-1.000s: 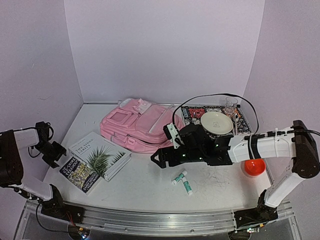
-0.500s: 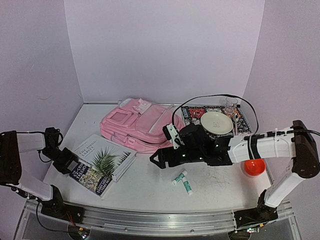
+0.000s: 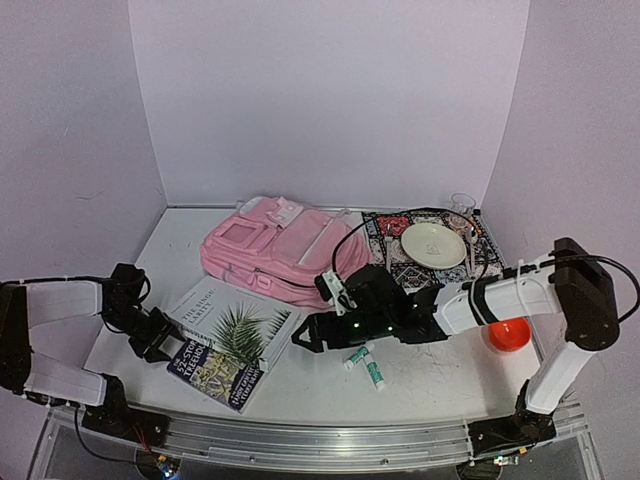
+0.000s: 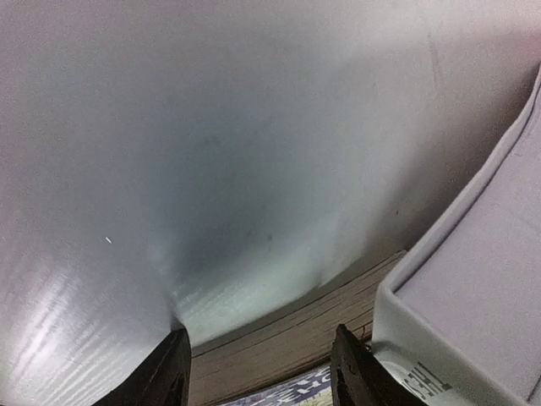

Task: Pack the student bag
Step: Move the book to the center of the board, then pick up the book from the center of the board.

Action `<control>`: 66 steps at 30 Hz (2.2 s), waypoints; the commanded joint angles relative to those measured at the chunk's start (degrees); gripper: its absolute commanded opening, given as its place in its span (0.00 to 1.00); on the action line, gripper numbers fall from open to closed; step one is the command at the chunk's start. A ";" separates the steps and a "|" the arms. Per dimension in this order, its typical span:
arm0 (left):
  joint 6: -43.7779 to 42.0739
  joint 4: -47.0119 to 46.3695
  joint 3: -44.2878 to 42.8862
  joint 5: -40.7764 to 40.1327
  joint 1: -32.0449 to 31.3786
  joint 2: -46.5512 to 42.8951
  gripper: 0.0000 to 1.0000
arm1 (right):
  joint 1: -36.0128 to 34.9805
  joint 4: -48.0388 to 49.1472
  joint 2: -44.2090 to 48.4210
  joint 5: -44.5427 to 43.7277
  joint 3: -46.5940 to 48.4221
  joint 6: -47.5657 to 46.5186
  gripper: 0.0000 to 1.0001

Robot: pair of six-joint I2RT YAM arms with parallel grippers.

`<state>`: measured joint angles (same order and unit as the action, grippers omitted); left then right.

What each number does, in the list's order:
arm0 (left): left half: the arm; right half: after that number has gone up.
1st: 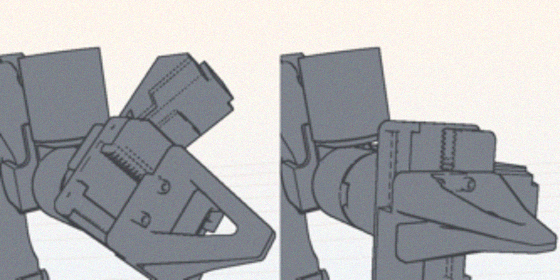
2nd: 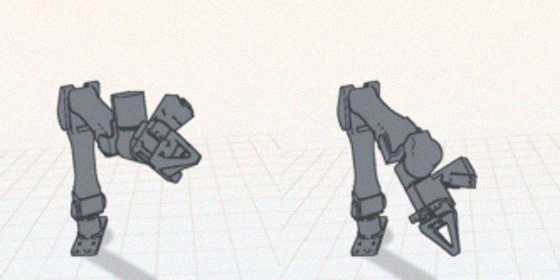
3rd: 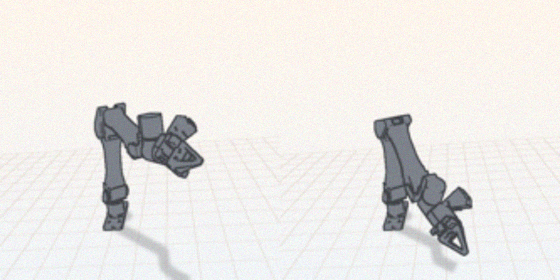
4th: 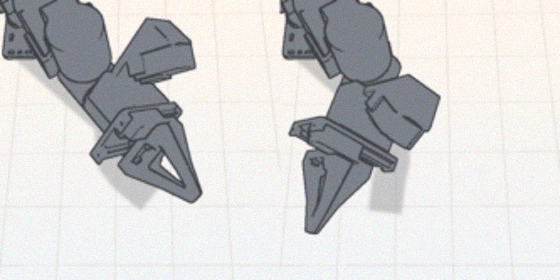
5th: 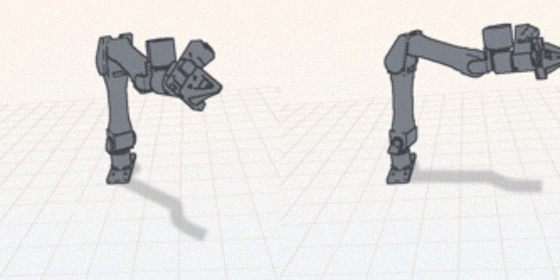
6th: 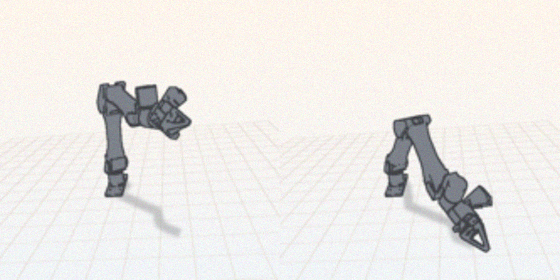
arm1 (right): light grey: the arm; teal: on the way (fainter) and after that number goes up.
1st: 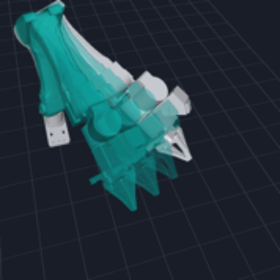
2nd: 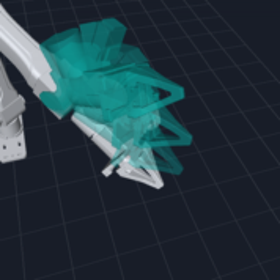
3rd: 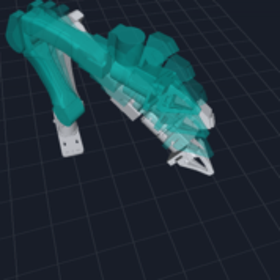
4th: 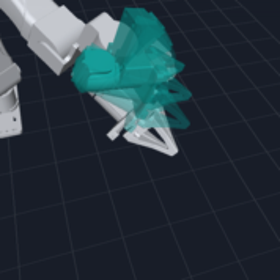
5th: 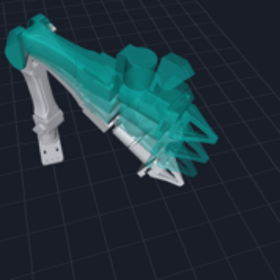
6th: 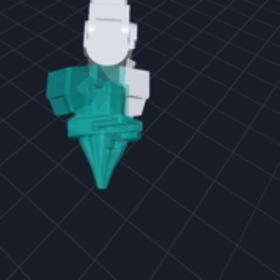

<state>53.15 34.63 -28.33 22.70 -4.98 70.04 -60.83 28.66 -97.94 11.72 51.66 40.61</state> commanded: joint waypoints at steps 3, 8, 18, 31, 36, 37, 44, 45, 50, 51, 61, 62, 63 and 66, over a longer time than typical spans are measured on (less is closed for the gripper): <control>1.40 0.97 0.68 3.00 -2.57 -1.48 0.58 | -2.18 4.16 -5.95 3.43 1.56 3.80 0.72; -0.27 0.06 2.22 4.45 -2.94 -1.12 0.58 | -2.09 2.89 -10.01 -0.15 6.62 2.39 0.63; -0.18 -1.35 5.21 7.38 -4.15 -4.86 0.57 | -2.56 0.65 -22.13 4.03 26.51 -0.59 0.47; -0.09 -2.76 4.06 9.74 -5.31 -5.24 0.57 | -1.00 -0.08 -13.79 1.87 12.91 3.81 0.53; -0.66 -3.75 3.79 10.46 -5.96 -3.28 0.57 | -0.67 0.04 -12.95 5.49 8.51 4.05 0.53; -0.67 -3.90 3.79 10.60 -6.08 -2.96 0.57 | -0.72 0.09 -13.49 6.57 9.01 3.88 0.53; -0.35 -4.80 3.63 10.75 -7.16 -1.91 0.57 | -0.87 2.61 -18.40 11.91 12.70 5.18 0.53; -0.17 -4.93 3.66 10.69 -7.32 -1.93 0.57 | -0.88 3.15 -18.98 12.65 13.12 5.45 0.52; 0.66 -5.54 3.95 10.56 -7.92 -2.35 0.57 | -1.18 3.92 -21.75 14.70 14.68 6.02 0.49; 0.77 -5.62 4.01 10.54 -7.99 -2.35 0.57 | -1.17 4.00 -22.11 14.88 14.99 6.05 0.47; 1.41 -6.49 4.23 9.92 -8.86 -1.51 0.57 | -1.35 5.43 -21.84 18.66 16.80 4.97 0.22; 1.40 -6.56 4.23 9.74 -8.88 -1.45 0.57 | -1.34 5.44 -21.80 18.64 16.79 4.99 0.19; 1.33 -6.58 4.24 9.51 -8.88 -1.44 0.57 | -1.34 5.46 -21.74 18.53 16.70 5.03 0.16; 1.15 -6.44 4.19 8.75 -8.87 -1.71 0.59 | -1.34 5.47 -20.19 17.63 15.45 5.17 0.02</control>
<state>54.54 30.72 -23.83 32.84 -13.21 67.81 -61.61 33.23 -119.48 27.86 66.33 46.40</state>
